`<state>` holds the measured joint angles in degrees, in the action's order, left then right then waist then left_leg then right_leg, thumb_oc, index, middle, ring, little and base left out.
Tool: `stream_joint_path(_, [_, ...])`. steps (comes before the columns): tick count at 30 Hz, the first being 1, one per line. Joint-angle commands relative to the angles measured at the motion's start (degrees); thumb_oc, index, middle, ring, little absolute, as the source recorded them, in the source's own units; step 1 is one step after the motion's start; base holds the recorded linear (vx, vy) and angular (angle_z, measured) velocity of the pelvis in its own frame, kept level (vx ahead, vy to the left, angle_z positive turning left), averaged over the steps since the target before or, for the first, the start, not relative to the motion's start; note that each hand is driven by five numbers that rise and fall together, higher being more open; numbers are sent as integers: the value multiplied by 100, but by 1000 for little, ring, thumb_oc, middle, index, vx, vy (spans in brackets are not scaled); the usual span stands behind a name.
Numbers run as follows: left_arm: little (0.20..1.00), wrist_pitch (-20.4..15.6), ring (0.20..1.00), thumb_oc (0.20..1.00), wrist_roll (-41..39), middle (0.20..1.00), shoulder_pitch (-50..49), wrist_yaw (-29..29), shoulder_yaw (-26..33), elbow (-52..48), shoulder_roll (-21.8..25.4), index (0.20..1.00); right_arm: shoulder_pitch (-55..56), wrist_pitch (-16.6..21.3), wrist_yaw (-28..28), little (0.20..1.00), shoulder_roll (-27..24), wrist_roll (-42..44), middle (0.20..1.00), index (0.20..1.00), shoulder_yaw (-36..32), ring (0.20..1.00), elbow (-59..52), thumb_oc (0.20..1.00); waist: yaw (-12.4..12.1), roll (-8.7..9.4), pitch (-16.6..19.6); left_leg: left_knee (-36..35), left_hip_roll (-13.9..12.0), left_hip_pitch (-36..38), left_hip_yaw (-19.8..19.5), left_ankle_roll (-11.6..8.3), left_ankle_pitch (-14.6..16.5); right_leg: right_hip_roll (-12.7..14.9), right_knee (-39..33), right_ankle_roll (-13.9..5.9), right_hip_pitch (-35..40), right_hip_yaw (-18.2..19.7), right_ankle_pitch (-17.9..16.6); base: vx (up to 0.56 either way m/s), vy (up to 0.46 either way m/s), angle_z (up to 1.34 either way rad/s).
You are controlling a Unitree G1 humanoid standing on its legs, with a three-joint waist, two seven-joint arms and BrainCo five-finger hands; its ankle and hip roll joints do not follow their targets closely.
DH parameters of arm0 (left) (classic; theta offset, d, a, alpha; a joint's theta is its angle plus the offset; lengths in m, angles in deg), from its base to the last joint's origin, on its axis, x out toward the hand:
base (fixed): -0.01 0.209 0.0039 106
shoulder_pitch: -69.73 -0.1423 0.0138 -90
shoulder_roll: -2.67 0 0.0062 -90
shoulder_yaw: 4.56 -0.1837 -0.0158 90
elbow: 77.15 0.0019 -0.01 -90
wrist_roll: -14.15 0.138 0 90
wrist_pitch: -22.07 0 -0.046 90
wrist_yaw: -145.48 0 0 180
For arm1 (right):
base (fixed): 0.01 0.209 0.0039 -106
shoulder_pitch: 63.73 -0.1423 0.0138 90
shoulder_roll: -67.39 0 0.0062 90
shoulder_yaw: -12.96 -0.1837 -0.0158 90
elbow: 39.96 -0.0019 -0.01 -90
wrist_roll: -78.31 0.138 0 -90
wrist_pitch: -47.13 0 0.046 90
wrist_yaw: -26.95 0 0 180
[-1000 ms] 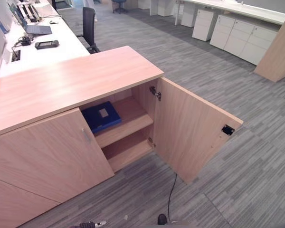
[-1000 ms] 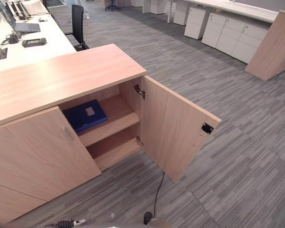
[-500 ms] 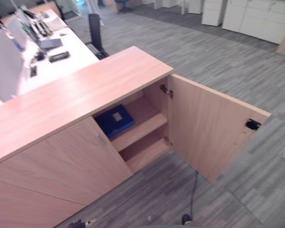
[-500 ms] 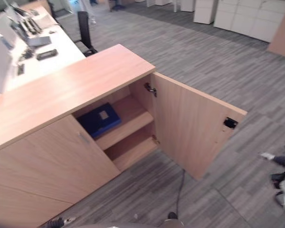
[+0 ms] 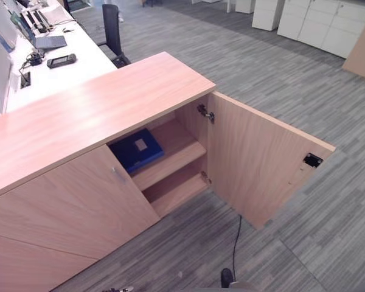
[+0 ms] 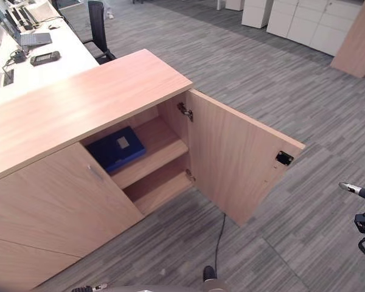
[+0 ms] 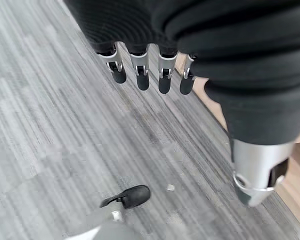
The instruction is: Put the empty folder in the office cabinet
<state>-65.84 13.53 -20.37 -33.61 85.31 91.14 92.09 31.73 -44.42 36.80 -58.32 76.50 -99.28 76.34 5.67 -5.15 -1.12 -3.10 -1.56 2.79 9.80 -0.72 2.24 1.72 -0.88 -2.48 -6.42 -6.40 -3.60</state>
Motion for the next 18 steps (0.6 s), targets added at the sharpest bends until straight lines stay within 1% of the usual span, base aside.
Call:
stream_joint_path(1, [1000, -49, 1000, 1000, 248, 1000, 27, -46, 84, 289, 189, 1000, 12, 285, -39, 1000, 156, -62, 1000, 1000, 87, 1000, -433, 1000, -85, 661, 257, -190, 228, -88, -51, 21, 197, 189, -412, -598, 127, -70, -82, -2, -3, -4])
stream_joint_path(4, [1000, -65, 1000, 1000, 268, 1000, -9, -42, 83, 313, 202, 1000, -61, 319, -152, 1000, 181, 28, 1000, 1000, 245, 1000, -480, 1000, -114, 679, 268, -190, 223, -83, -44, 15, 191, 195, -412, -600, 122, -89, -87, -3, -1, -5])
stream_joint_path(8, [1000, -86, 1000, 1000, 274, 1000, -8, -61, 62, 391, 242, 1000, -269, 313, -251, 1000, 224, 158, 1000, 1000, 557, 1000, -263, 1000, -149, 722, 278, -190, 227, -81, -44, 6, 182, 197, -412, -592, 139, -93, -84, 0, 0, 0])
stream_joint_path(13, [1000, -82, 1000, 1000, 292, 1000, -6, -47, 37, 488, 318, 1000, -555, 315, -470, 1000, 168, 330, 1000, 1000, 1023, 1000, 46, 1000, -185, 767, 281, -190, 223, -63, -33, -15, 178, 199, -412, -590, 153, -98, -87, 0, 0, 0])
stream_joint_path(18, [1000, -93, 1000, 1000, 334, 1000, 33, -50, 3, 532, 351, 1000, -788, 364, -633, 1000, 126, 476, 1000, 1000, 1381, 1000, 55, 1000, -182, 803, 297, -190, 219, -41, -19, -31, 175, 188, -412, -584, 183, -103, -85, 0, 0, 0])
